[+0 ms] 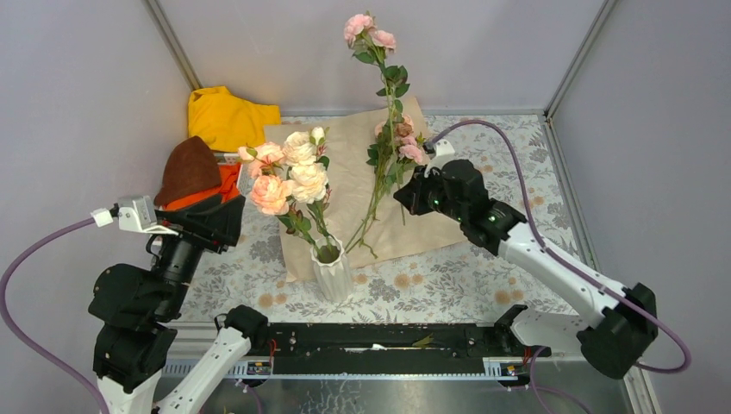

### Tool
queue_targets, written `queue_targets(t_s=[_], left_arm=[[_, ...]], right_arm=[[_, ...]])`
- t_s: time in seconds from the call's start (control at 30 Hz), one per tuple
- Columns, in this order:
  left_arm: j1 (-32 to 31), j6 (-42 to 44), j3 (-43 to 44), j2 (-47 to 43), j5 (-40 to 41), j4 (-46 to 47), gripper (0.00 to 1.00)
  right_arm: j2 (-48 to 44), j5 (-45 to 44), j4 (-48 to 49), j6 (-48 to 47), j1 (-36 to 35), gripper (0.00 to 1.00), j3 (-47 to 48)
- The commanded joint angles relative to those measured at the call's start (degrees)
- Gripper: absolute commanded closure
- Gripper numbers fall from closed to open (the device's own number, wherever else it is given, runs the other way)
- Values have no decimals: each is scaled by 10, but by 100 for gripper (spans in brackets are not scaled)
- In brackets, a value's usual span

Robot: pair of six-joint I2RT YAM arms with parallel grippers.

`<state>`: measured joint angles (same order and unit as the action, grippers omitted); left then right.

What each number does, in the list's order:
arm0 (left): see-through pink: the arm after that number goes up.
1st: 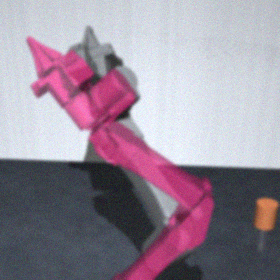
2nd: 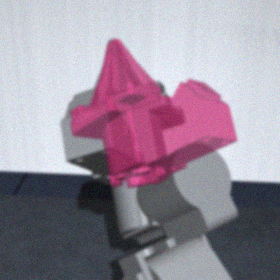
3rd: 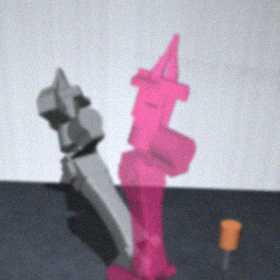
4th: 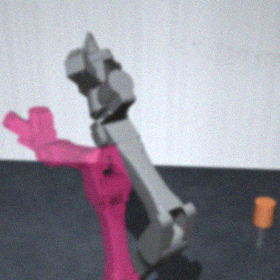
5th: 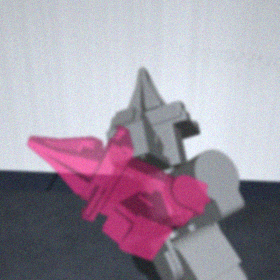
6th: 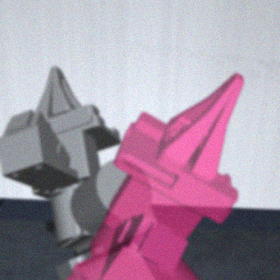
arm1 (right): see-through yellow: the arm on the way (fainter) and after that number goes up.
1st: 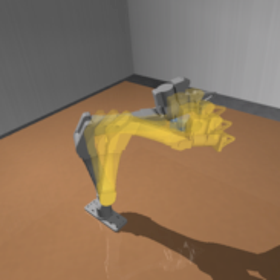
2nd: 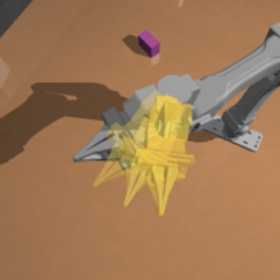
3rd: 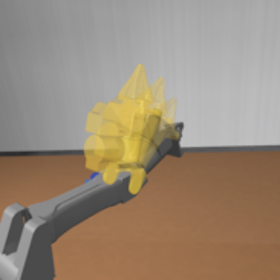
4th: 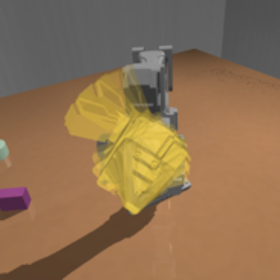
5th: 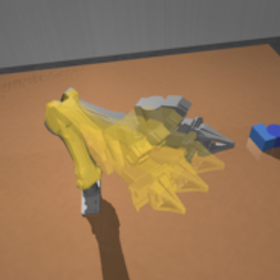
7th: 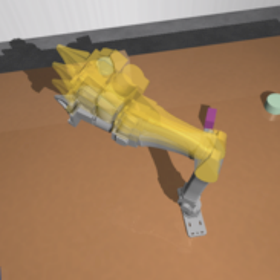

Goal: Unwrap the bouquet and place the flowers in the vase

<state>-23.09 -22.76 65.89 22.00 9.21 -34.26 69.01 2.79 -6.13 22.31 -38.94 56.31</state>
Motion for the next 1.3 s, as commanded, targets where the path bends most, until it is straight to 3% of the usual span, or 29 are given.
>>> queue_targets(t_s=[0.0,0.17,0.37,0.67,0.8,0.97,1.27], left_arm=[[3,-15,8,-7,-19,11,36],[3,-16,0,-20,-116,51,35],[3,-33,-20,-10,-263,119,28],[4,-60,-33,18,-310,184,26],[4,-59,-19,44,-321,205,24],[4,-53,-11,85,-323,220,23],[4,-77,-40,68,-355,269,21]], right_arm=[[-82,59,84,-14,2,100,-8],[-143,122,93,-10,2,100,-7],[-172,273,150,21,0,100,-9],[-191,415,173,-13,-61,100,-11],[-172,386,79,-109,-161,100,29],[-132,364,65,-152,-260,100,42],[-63,312,65,-183,-344,100,54]])
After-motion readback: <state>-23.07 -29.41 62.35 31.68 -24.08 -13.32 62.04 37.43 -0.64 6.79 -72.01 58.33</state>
